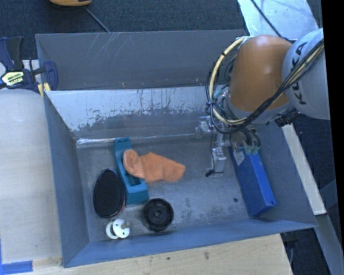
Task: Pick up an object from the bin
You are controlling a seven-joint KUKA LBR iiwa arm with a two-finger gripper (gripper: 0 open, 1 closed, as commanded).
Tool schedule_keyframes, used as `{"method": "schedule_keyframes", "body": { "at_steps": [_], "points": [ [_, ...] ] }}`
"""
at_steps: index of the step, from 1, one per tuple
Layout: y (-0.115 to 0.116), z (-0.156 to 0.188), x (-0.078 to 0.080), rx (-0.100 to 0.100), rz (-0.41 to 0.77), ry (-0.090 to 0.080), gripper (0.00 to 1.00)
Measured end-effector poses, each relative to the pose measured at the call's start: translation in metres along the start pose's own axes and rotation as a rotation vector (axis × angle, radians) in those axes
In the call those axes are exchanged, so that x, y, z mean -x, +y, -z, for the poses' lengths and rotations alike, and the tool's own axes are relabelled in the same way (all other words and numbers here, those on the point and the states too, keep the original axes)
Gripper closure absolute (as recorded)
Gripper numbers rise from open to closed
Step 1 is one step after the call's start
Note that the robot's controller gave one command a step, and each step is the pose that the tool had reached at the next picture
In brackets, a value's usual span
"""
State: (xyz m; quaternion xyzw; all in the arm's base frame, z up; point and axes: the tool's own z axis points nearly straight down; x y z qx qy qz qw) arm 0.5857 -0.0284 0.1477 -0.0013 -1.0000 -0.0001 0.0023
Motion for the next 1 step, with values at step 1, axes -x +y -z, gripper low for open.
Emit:
{"method": "schedule_keyframes", "body": {
  "at_steps": [1],
  "points": [
    [0.0000,0.0051,0.0015,0.000,0.001,-0.008,0.00]
  ]
}}
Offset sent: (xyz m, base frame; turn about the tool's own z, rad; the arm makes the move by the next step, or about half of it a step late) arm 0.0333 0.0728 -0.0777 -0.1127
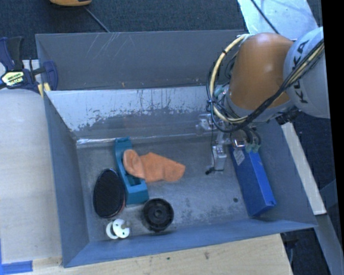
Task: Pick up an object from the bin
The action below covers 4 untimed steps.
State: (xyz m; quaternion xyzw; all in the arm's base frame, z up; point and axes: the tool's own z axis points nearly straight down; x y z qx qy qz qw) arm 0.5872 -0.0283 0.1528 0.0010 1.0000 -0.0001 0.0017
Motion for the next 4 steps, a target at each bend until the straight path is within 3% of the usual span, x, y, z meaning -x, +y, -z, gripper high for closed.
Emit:
{"method": "schedule_keyframes", "body": {
  "at_steps": [1,2,3,4],
  "points": [
    [0.050,-0.056,0.025,0.000,0.079,-0.005,0.00],
    [0.076,-0.059,0.024,0.001,0.074,0.004,0.00],
    [0.086,-0.041,0.004,0.000,-0.129,0.002,0.00],
    [0.094,-0.081,0.012,0.001,-0.146,0.002,0.00]
  ]
}}
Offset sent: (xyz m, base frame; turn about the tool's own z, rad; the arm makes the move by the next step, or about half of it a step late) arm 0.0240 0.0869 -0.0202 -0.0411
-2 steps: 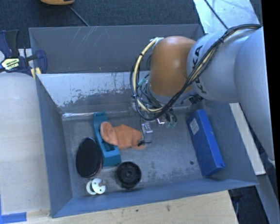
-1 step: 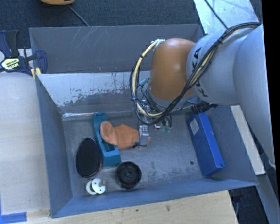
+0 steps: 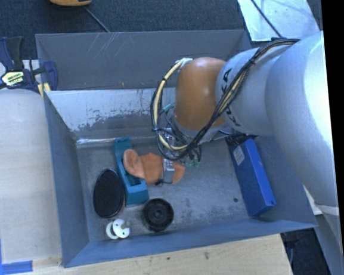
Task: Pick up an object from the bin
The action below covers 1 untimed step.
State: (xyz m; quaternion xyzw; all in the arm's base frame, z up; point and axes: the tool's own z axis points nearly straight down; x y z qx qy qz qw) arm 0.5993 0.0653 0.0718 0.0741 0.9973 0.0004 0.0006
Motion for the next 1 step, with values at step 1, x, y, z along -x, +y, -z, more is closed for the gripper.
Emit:
{"method": "schedule_keyframes", "body": {
  "at_steps": [1],
  "points": [
    [0.0078,-0.0008,-0.0214,0.000,-0.223,-0.002,1.00]
  ]
}}
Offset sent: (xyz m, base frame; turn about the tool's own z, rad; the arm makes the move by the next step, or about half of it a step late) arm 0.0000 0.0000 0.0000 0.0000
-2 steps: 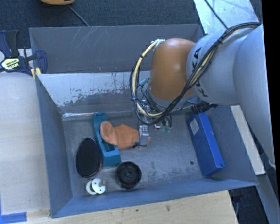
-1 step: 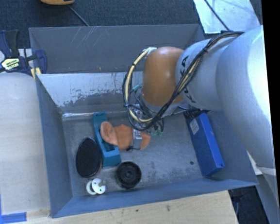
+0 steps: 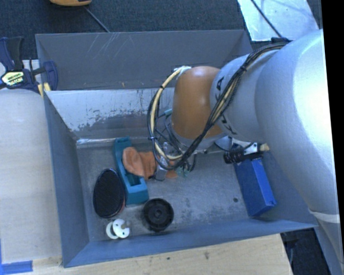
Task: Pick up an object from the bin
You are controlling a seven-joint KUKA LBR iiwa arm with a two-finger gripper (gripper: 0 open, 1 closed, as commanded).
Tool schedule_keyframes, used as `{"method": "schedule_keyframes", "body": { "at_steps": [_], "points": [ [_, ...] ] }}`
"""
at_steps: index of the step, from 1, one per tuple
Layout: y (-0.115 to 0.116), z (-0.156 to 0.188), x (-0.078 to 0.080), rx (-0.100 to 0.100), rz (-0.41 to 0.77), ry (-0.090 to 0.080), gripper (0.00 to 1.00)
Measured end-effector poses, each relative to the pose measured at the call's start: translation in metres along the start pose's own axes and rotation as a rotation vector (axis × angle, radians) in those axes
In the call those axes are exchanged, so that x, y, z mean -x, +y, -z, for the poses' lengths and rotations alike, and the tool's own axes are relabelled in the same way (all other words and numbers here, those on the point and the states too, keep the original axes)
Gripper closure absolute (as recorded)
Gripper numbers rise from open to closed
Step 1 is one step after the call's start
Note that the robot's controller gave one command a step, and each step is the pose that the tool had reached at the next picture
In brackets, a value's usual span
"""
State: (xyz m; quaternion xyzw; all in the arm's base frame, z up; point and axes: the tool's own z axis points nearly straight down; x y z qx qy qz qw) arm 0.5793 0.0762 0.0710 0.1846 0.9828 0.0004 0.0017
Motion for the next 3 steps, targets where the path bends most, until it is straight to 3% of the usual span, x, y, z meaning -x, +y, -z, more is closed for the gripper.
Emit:
{"method": "schedule_keyframes", "body": {
  "at_steps": [2,3],
  "points": [
    [-0.002,0.013,-0.003,-0.005,0.001,0.010,1.00],
    [-0.001,0.046,-0.001,-0.004,0.001,0.008,1.00]
  ]
}}
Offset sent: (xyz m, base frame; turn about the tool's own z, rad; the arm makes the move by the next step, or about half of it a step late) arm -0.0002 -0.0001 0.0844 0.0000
